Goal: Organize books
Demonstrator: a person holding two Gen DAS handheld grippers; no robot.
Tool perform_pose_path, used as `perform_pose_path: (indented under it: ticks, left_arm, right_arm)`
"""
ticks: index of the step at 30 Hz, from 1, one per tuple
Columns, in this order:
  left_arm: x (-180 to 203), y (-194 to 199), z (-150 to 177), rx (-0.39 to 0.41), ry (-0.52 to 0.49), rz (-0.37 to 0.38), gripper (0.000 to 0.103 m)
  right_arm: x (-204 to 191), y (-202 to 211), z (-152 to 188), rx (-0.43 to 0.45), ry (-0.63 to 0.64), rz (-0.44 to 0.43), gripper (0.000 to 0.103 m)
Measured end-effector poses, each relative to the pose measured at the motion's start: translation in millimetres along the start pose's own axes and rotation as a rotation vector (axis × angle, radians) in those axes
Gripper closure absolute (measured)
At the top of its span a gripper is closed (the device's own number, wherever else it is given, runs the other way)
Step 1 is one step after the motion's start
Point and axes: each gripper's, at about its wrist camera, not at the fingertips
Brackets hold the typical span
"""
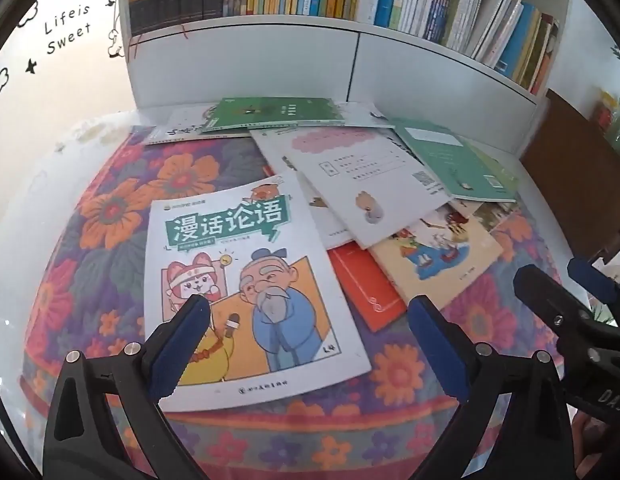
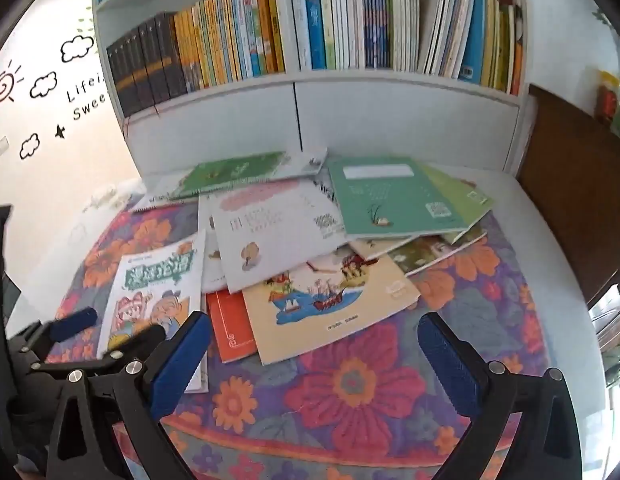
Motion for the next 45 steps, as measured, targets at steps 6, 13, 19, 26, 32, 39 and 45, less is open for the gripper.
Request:
perform_pose_path:
  ticks: [6,13,19,26,32,39,45]
  left_arm:
    - [-7,-6,5,-0.006,-0.007,0.012,0.004]
    - [-6,-8,5,-0.014,-0.009,-0.002,0.004]
    - [-9,-8,5,-0.006,-0.003,-0.054,0.003]
    - [-4,-14,8,-0.031,-0.027,-0.029,0.003]
    - [6,-21,12,-0.058,-0.059,-0.027,0.003]
    - [10,-26,14,-0.077,-0.077,-0.03,0.003]
    - [9,-30,14,-0.088,-0.07,-0.031,0.003]
  right_arm:
    - [-1,-2,9,-0.002,0.03,0.054,0.0]
    - [10,8,11,0.033,0.003,0.041,0.0]
    - [6,-2,12,0.018,0.032,0.091,0.0]
    - [9,-11,12,-0.025,0.024,0.084,0.0]
    - [11,-15,12,-0.051,0.017,0.081,0.0]
    - [10,-20,12,-0.075,0.023,0.089,0.0]
    - [9,-25,12,-0.09,0.028,0.099,0.0]
Point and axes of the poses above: each gripper's, at about its wrist camera, not at the fingertips, and y roughly against the way its jaws point, x to its right, z to its underside, and after that the axes turned 10 degrees about -x, right-handed
